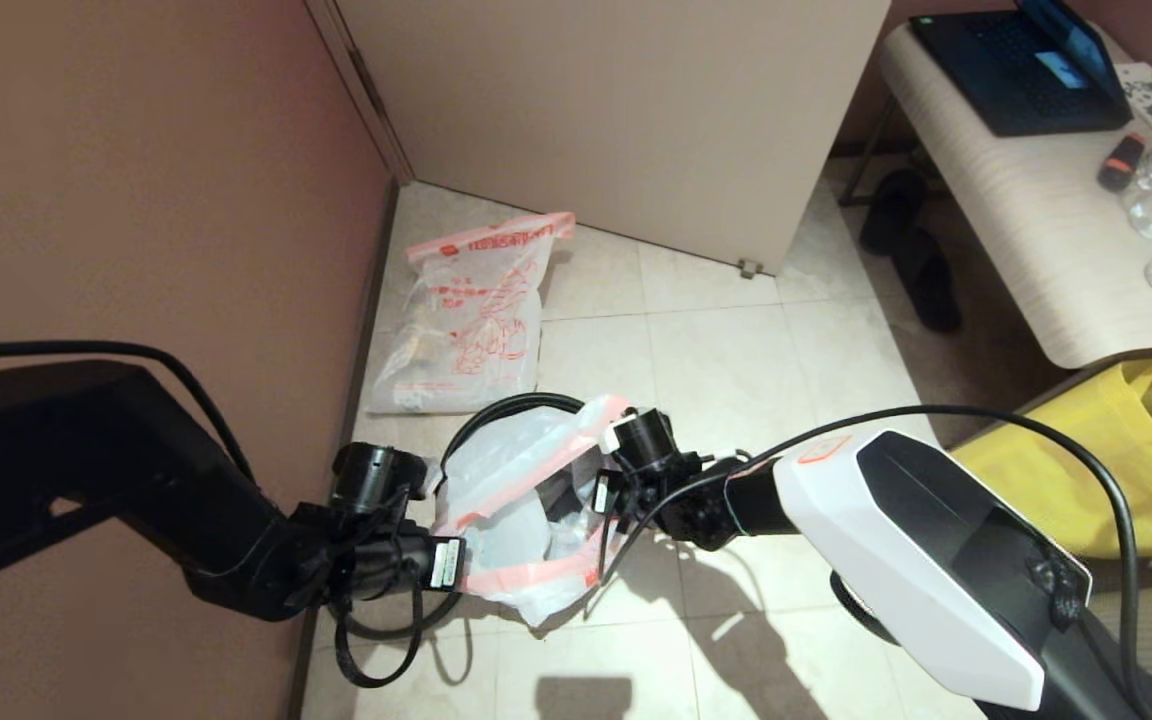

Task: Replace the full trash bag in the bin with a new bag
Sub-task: Put the new garbage bag on the trash can

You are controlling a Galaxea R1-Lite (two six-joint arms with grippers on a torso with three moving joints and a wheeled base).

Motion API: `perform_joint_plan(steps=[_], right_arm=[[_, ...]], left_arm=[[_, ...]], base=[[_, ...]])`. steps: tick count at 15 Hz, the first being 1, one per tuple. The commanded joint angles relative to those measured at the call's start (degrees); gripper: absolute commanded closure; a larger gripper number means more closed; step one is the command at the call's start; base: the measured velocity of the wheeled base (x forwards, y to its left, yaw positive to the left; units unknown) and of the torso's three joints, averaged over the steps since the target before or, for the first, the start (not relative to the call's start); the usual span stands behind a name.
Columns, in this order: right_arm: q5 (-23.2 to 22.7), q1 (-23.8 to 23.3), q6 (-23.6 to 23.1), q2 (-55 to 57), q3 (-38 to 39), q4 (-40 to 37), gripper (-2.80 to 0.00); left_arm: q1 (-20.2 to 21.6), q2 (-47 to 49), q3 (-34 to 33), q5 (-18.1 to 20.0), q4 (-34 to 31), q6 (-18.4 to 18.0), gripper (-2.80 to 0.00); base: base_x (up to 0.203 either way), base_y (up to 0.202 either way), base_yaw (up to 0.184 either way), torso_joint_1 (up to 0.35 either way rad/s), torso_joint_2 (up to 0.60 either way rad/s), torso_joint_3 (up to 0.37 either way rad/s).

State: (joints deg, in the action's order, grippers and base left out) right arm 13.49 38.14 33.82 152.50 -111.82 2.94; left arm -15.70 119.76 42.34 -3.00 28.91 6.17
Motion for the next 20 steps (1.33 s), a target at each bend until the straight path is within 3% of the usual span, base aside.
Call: perform_joint_plan(steps=[1, 3, 8, 10, 12, 13, 18, 20], right_arm=[[-0.05, -0.09, 0.11, -0.19, 0.03, 0.05, 0.0], [-0.4, -0.18, 0.11, -0.28, 0.03, 0.05, 0.0], [-1.19, -0.26, 0.11, -0.37, 0.12, 0.03, 0.0], [-1.21, -0.35, 0.11, -0.37, 0.12, 0.04, 0.0], [-1.19, -0.26, 0.11, -0.37, 0.12, 0.05, 0.0], [-1.21, -0.35, 0.11, -0.37, 0.12, 0.05, 0.0], [-2.84, -1.85, 0.11, -0.62, -0.15, 0.05, 0.0], [-2.86, -1.85, 0.11, -0.63, -0.15, 0.05, 0.0]], left_arm=[[0.25, 5.2, 0.55, 0.04, 3.94, -1.47, 0.0], [0.87, 8.04, 0.96, -0.07, 6.65, -3.46, 0.0], [3.95, 12.47, 6.35, -0.21, 8.9, -3.19, 0.0], [5.34, 16.0, 10.12, -2.63, 10.86, -3.04, 0.0], [5.61, 18.52, 14.51, -9.42, 11.28, 0.93, 0.0], [5.7, 19.01, 15.8, -10.08, 11.22, 2.66, 0.0], [5.97, 21.47, 18.12, -12.53, 11.22, 3.2, 0.0], [5.51, 18.96, 16.21, -12.15, 11.14, 3.72, 0.0]], base=[[0.0, 0.0, 0.0, 0.0, 0.0, 0.0], [0.0, 0.0, 0.0, 0.0, 0.0, 0.0], [0.0, 0.0, 0.0, 0.0, 0.0, 0.0], [0.0, 0.0, 0.0, 0.0, 0.0, 0.0], [0.0, 0.0, 0.0, 0.0, 0.0, 0.0], [0.0, 0.0, 0.0, 0.0, 0.0, 0.0], [0.0, 0.0, 0.0, 0.0, 0.0, 0.0], [0.0, 0.0, 0.0, 0.014, 0.02, 0.001]])
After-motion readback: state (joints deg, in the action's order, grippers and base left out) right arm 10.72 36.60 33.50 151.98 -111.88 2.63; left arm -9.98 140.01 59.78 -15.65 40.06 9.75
